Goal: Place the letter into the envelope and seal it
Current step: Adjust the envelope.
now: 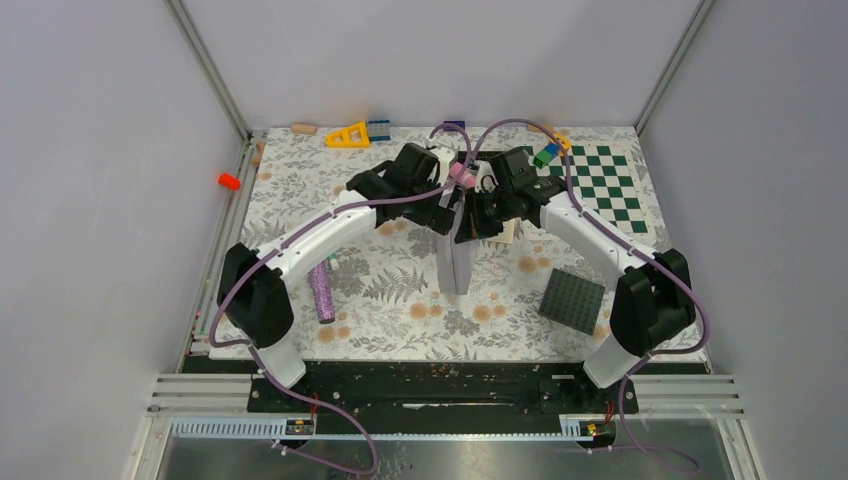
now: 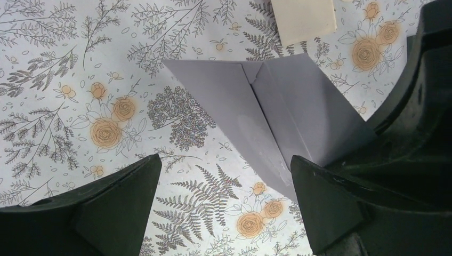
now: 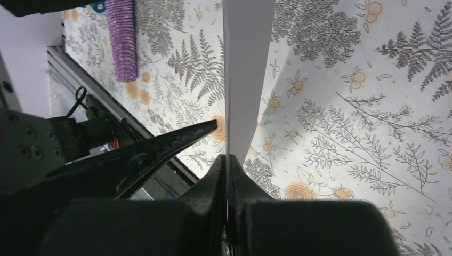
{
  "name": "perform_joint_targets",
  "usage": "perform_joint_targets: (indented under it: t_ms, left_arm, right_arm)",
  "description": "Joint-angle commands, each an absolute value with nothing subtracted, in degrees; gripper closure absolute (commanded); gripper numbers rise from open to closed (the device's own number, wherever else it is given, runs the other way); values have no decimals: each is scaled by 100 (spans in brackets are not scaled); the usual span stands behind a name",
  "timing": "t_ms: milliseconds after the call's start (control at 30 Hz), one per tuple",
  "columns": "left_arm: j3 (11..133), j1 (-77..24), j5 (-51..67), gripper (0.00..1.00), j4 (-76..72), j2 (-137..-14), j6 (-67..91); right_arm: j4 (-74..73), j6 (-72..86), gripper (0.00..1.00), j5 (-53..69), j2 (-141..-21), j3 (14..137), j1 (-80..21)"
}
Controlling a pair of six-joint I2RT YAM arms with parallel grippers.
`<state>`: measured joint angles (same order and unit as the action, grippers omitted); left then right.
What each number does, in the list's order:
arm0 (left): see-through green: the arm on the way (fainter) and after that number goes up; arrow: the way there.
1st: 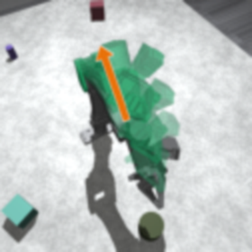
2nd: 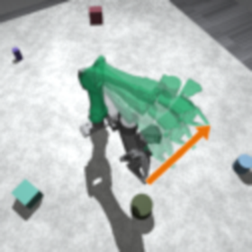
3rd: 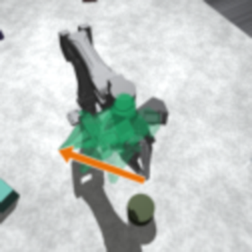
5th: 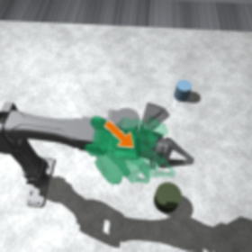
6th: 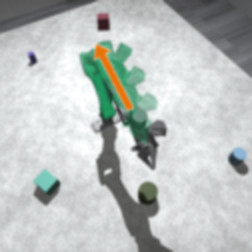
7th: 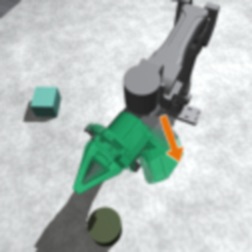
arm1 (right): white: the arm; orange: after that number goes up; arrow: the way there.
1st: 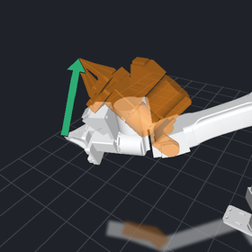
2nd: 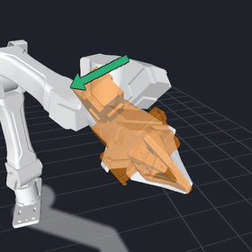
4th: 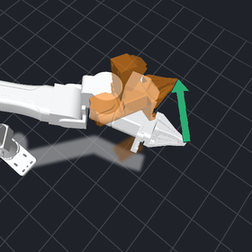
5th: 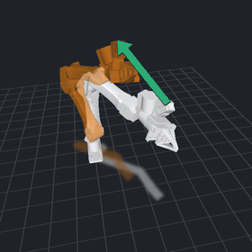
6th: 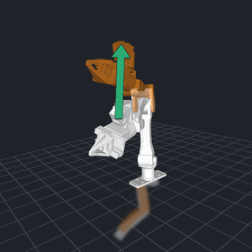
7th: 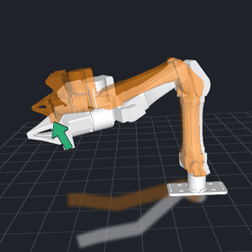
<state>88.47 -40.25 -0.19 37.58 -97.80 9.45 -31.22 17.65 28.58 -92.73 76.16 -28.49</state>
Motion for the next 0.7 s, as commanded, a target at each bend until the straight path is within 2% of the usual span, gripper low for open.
perform_joint_targets:
  t_ms: [0, 333, 667]
  left_arm:
    - [8931, -4025, -28, 4, 3625, -9817, 1028]
    - [9011, -4025, 97, 5, 3697, -9989, 1020]
    - [9420, -4025, 332, 6, 3943, -10387, 1049]
  right_arm:
    - [-3133, 1718, 100, 2437, -9431, 7627, -2892]
    - [-3312, 1501, 100, 1873, -9597, 7741, -2893]
    - [-3317, 1520, 100, 1936, -9548, 7760, -2892]
